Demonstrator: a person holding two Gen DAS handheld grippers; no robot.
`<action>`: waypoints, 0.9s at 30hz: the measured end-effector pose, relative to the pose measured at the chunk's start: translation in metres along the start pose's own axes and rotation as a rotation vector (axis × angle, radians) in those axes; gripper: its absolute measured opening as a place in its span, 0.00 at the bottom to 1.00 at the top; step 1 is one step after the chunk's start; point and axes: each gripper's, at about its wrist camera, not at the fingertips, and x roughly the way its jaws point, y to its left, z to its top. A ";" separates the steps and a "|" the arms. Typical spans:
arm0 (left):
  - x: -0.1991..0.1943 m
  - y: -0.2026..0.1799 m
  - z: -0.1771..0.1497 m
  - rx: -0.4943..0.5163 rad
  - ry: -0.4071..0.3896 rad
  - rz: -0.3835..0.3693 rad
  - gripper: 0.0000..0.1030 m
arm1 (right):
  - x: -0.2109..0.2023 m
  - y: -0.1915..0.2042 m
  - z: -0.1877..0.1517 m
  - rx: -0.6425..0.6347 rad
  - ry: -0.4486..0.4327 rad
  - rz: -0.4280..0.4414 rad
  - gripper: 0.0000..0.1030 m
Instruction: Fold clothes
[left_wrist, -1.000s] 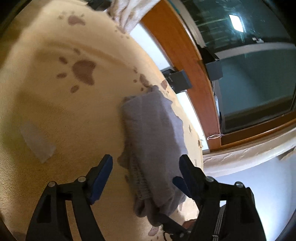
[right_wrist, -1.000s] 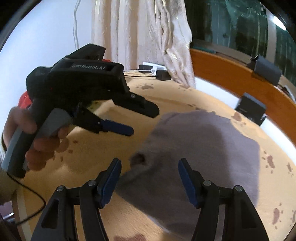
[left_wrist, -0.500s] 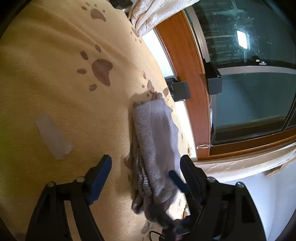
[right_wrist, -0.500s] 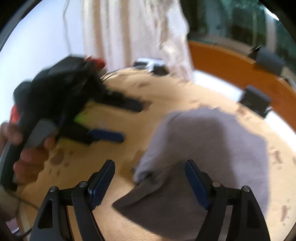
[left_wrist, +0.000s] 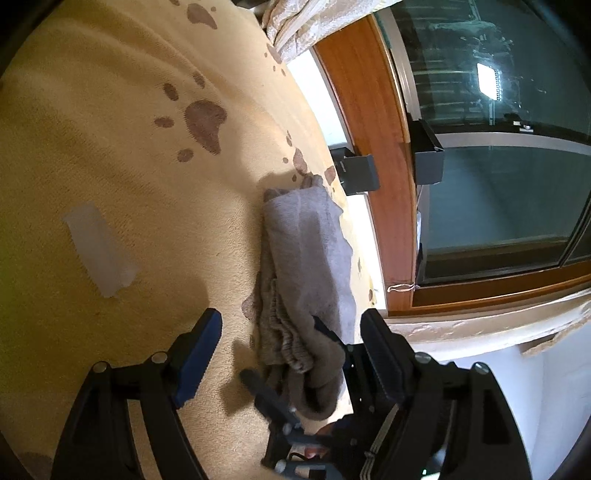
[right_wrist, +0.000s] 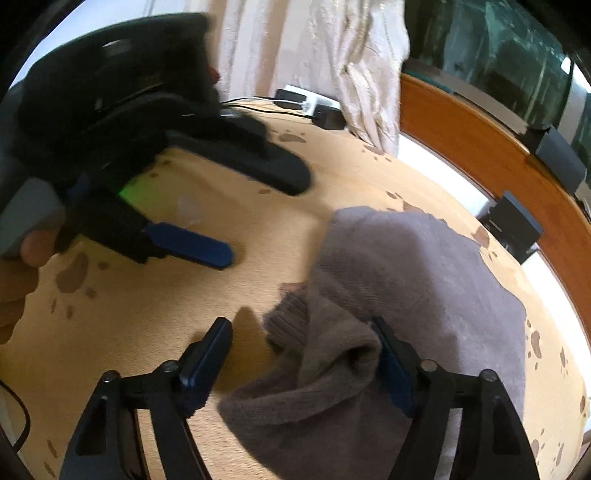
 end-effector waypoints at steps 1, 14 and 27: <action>0.000 0.000 0.000 0.002 0.002 0.001 0.79 | 0.000 -0.003 -0.001 0.005 0.005 -0.006 0.69; 0.005 0.002 -0.004 0.008 0.035 -0.010 0.80 | -0.005 -0.005 -0.002 -0.030 0.024 -0.139 0.40; 0.029 -0.003 0.004 -0.041 0.132 0.003 0.80 | -0.025 -0.027 -0.002 0.075 -0.048 -0.116 0.30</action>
